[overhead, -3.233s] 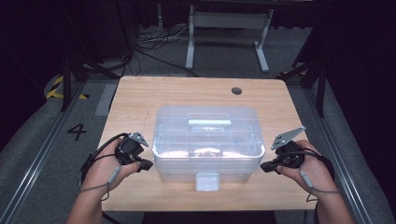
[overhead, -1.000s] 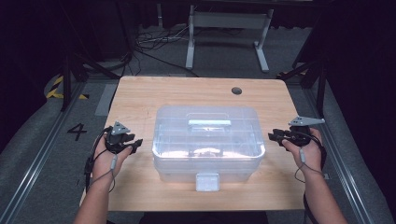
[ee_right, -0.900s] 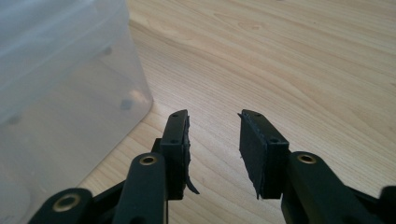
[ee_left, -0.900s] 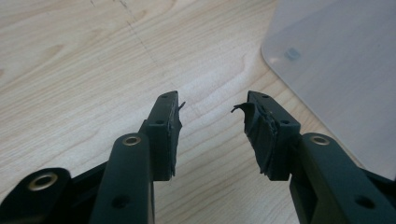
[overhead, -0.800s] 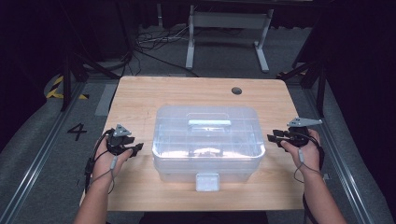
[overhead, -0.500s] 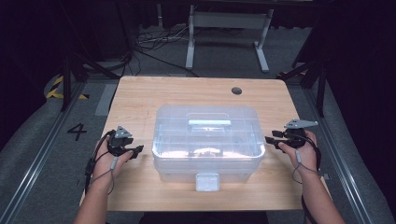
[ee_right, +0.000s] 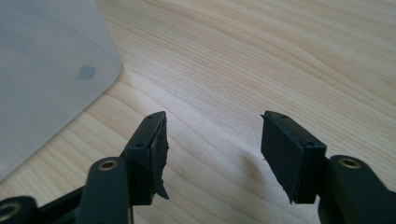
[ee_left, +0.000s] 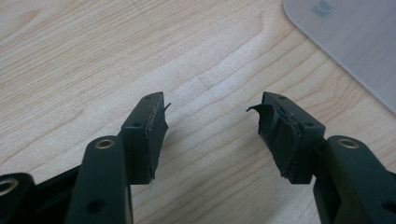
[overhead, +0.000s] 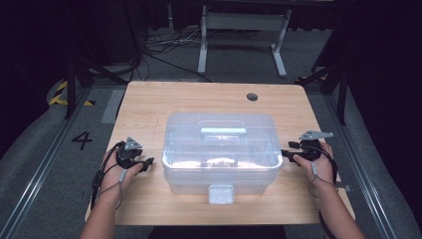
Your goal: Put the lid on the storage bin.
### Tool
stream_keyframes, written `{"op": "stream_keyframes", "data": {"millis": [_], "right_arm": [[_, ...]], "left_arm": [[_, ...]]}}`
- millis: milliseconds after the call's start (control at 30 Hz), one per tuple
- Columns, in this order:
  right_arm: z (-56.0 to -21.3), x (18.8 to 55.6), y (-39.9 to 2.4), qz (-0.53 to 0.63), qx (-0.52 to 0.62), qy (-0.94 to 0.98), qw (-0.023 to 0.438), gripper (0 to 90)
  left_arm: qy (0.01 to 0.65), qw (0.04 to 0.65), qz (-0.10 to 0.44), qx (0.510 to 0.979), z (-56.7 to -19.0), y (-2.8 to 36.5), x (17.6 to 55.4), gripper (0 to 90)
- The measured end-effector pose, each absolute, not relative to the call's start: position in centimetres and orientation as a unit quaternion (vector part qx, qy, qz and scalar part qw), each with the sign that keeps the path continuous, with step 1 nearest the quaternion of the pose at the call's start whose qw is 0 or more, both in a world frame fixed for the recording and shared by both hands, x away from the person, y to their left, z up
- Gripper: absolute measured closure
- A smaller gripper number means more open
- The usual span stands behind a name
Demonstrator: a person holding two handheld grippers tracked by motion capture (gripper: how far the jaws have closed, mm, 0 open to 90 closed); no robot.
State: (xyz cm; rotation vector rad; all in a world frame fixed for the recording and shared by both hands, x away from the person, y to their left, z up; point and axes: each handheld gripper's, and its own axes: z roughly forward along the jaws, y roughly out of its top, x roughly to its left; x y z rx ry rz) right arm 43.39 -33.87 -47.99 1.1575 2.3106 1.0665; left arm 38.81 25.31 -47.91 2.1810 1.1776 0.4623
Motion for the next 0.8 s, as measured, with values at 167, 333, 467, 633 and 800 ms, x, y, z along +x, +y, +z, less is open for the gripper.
{"op": "stream_keyframes", "data": {"millis": [167, 333, 467, 633, 800], "right_arm": [[-48.3, 43.5, -34.1, 0.371, 0.414, 0.812, 0.176, 36.5], [-48.8, 43.6, -33.9, 0.366, 0.413, 0.814, 0.18, 33.7], [-49.2, 43.6, -33.6, 0.364, 0.412, 0.815, 0.182, 32.5], [-49.4, 43.5, -33.3, 0.366, 0.412, 0.813, 0.185, 31.0], [-49.3, 43.4, -33.3, 0.369, 0.416, 0.81, 0.189, 30.8]], "left_arm": [[0.447, 0.306, 0.177, 0.822, -47.9, 25.2, 38.8, 39.9], [0.448, 0.305, 0.176, 0.822, -48.1, 25.2, 38.8, 39.3], [0.444, 0.307, 0.178, 0.823, -48.2, 25.1, 38.9, 39.1], [0.449, 0.311, 0.173, 0.82, -48.1, 25.1, 38.8, 39.1], [0.451, 0.319, 0.175, 0.815, -48.0, 25.2, 38.8, 39.0]]}}
